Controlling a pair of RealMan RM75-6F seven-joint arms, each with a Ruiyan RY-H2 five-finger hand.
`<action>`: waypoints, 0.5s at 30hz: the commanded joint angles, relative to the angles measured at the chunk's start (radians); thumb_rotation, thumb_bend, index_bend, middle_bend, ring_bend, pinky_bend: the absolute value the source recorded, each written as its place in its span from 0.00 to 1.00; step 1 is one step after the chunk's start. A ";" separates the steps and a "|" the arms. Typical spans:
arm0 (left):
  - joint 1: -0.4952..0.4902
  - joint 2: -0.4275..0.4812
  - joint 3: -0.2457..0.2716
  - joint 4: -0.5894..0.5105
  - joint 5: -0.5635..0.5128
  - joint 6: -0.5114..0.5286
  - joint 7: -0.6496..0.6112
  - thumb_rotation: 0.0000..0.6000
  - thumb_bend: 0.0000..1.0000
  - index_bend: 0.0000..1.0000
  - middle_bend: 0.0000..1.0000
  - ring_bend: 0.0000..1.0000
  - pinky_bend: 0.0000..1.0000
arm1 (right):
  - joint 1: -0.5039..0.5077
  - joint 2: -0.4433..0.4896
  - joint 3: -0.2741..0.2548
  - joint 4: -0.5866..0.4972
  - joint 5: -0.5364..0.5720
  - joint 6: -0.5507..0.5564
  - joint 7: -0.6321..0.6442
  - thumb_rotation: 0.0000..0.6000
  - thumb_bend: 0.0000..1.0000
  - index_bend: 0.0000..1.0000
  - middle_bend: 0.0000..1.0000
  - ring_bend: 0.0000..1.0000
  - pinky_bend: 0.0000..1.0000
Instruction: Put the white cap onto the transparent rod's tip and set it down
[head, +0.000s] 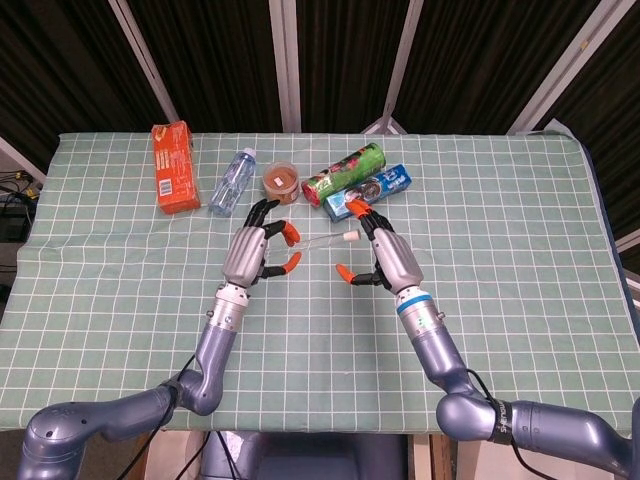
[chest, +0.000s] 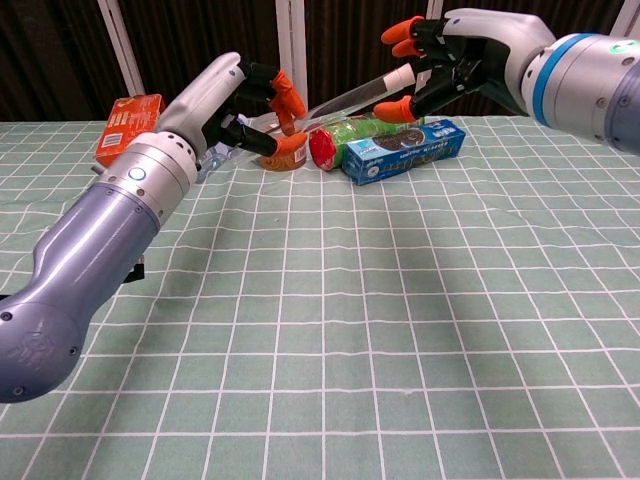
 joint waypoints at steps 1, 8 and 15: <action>-0.001 -0.001 -0.001 0.001 0.003 0.004 -0.002 1.00 0.79 0.56 0.57 0.11 0.00 | 0.002 0.002 0.002 -0.002 0.007 0.000 0.001 1.00 0.34 0.00 0.00 0.00 0.00; -0.010 -0.017 -0.013 0.007 -0.001 0.009 -0.010 1.00 0.79 0.56 0.57 0.11 0.00 | 0.007 0.006 0.000 -0.012 0.000 0.002 0.006 1.00 0.34 0.00 0.00 0.00 0.00; -0.010 -0.023 -0.007 0.015 0.000 0.010 -0.007 1.00 0.79 0.56 0.57 0.11 0.00 | 0.007 0.015 -0.002 -0.007 0.006 0.004 0.013 1.00 0.34 0.00 0.00 0.00 0.00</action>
